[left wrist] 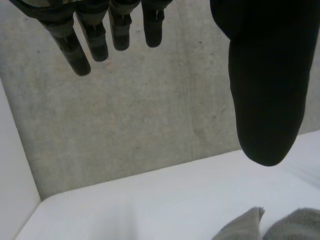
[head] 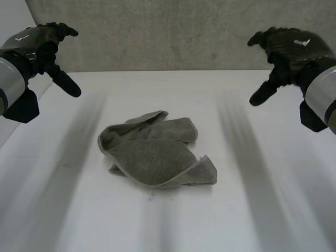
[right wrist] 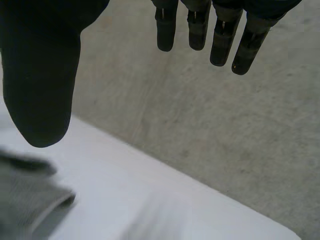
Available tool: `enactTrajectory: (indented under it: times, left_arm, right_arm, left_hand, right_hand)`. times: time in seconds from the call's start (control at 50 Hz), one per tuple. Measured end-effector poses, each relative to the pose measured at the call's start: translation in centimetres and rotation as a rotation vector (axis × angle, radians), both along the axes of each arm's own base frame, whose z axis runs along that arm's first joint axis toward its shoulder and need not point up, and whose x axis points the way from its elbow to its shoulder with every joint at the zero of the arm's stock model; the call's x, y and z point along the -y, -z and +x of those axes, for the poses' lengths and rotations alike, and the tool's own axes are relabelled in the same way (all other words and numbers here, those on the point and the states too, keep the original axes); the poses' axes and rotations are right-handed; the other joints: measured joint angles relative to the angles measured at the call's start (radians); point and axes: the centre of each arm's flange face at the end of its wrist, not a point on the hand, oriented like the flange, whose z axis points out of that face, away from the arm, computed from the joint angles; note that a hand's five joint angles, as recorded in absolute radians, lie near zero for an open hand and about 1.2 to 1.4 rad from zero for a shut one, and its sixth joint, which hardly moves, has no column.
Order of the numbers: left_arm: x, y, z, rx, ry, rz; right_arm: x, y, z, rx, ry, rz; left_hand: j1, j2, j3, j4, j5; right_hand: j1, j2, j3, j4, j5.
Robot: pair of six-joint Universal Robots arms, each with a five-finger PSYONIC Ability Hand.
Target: Fold the laundry
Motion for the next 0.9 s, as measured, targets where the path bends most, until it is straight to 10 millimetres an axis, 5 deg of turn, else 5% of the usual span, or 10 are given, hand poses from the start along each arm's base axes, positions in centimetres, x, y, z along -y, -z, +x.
enactTrajectory:
  times: [0.08, 0.32, 0.52, 0.6, 0.64, 0.66, 0.68, 0.76, 0.86, 0.9]
  left_arm:
    - [0.4, 0.8, 0.1, 0.065, 0.032, -0.008]
    - [3.4, 8.5, 1.0, 0.382, 0.372, -0.075]
    - [3.0, 14.8, 0.5, 0.498, 0.610, -0.063]
    - [2.1, 17.1, -0.1, 0.567, 0.672, -0.050]
    - [2.0, 17.4, -0.2, 0.579, 0.681, -0.050]
    - [1.8, 18.1, -0.5, 0.607, 0.699, -0.055]
    - [1.6, 18.8, -0.8, 0.642, 0.718, -0.065]
    - [1.9, 19.5, -1.5, 0.694, 0.725, -0.112]
    - [3.2, 18.9, -2.7, 0.749, 0.686, -0.242]
    - [4.8, 17.0, -4.2, 0.787, 0.603, -0.407]
  right_arm:
    - [-0.6, 0.9, 0.2, -0.093, -0.045, 0.031]
    - [-7.5, 9.9, 5.2, -0.352, -0.382, 0.258]
    - [-9.0, 16.3, 8.2, -0.399, -0.383, 0.186]
    - [-8.6, 18.1, 8.6, -0.481, -0.312, 0.113]
    - [-8.5, 18.3, 8.7, -0.498, -0.298, 0.091]
    - [-8.2, 18.4, 8.8, -0.518, -0.279, 0.052]
    - [-7.7, 18.3, 9.0, -0.536, -0.259, -0.004]
    - [-6.8, 17.3, 9.5, -0.544, -0.239, -0.095]
    - [-5.4, 14.8, 10.4, -0.554, -0.215, -0.217]
    - [-3.3, 12.1, 10.9, -0.570, -0.163, -0.331]
  left_hand:
    - [0.000, -0.001, 0.000, -0.001, 0.000]
    - [0.000, -0.002, -0.004, -0.002, 0.000]
    - [0.000, 0.000, -0.002, -0.001, 0.000]
    - [0.041, 0.052, 0.051, 0.049, 0.005]
    - [0.051, 0.061, 0.061, 0.061, 0.026]
    - [0.245, 0.228, 0.225, 0.226, 0.195]
    - [0.417, 0.413, 0.412, 0.412, 0.379]
    - [0.930, 0.923, 0.906, 0.910, 0.876]
    - [0.962, 1.011, 1.008, 1.007, 0.960]
    - [0.973, 1.030, 1.029, 1.028, 0.977]
  right_hand:
    - [0.000, 0.000, 0.000, 0.000, 0.000]
    - [0.000, 0.000, 0.000, 0.000, -0.002]
    - [0.000, 0.000, 0.000, 0.000, -0.002]
    - [0.270, 0.325, 0.338, 0.319, 0.305]
    - [0.363, 0.434, 0.428, 0.408, 0.387]
    - [0.441, 0.496, 0.507, 0.487, 0.459]
    - [0.755, 0.913, 0.919, 0.904, 0.873]
    - [0.759, 0.947, 0.968, 0.956, 0.912]
    - [0.759, 0.947, 0.968, 0.958, 0.915]
    - [0.759, 0.947, 0.968, 0.958, 0.915]
